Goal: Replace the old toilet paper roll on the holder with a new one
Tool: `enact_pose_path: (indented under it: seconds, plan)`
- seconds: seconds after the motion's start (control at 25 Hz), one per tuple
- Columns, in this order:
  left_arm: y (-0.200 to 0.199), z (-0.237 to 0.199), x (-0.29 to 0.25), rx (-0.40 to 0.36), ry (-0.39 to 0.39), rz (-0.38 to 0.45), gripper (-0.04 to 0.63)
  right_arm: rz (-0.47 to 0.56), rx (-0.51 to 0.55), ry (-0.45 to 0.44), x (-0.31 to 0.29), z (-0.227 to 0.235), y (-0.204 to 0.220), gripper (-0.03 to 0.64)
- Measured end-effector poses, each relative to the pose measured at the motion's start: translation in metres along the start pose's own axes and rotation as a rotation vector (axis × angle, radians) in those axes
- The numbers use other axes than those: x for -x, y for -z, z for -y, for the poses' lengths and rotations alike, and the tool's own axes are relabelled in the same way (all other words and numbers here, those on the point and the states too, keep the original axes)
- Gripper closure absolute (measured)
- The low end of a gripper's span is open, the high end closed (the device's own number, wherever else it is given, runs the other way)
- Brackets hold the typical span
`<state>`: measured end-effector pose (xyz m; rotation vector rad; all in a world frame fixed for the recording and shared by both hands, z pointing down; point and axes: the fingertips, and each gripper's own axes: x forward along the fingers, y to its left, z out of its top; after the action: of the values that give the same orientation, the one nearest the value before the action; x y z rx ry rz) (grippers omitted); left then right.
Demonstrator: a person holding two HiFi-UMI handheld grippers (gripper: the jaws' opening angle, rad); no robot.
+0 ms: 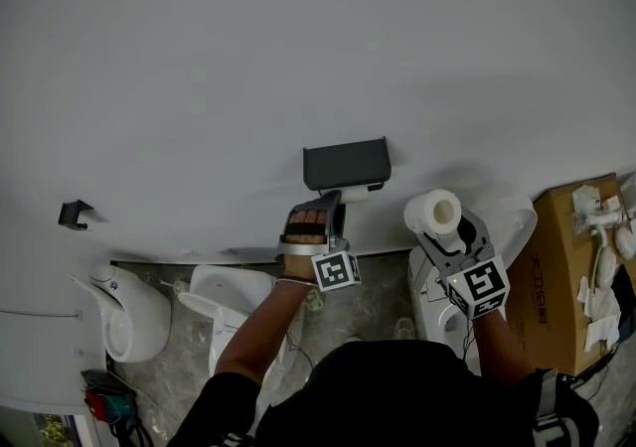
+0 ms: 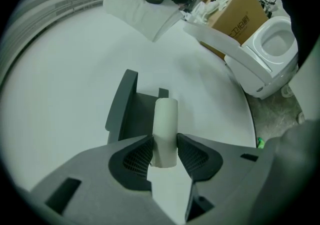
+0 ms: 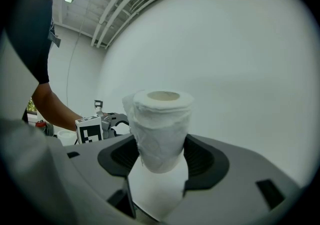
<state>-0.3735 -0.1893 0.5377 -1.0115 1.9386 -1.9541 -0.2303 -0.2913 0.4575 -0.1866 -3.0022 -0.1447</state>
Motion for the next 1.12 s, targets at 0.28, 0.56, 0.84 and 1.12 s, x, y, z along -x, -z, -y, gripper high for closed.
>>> enact_pose_path:
  seconds: [0.28, 0.56, 0.84, 1.12]
  plan:
    - [-0.016, -0.004, 0.0, -0.006, -0.033, 0.02, 0.44, 0.008, 0.004, -0.004, 0.002, 0.005, 0.001, 0.348]
    - [-0.038, 0.001, -0.005, -0.012, -0.027, 0.038, 0.44, 0.01, -0.007, 0.013, 0.012, 0.017, 0.004, 0.348]
    - [-0.057, 0.0, -0.011, -0.021, -0.032, 0.082, 0.44, 0.002, -0.001, 0.047, 0.02, 0.03, 0.005, 0.348]
    - [-0.091, 0.002, -0.018, -0.018, -0.039, 0.129, 0.44, -0.006, -0.012, 0.084, 0.039, 0.05, 0.014, 0.348]
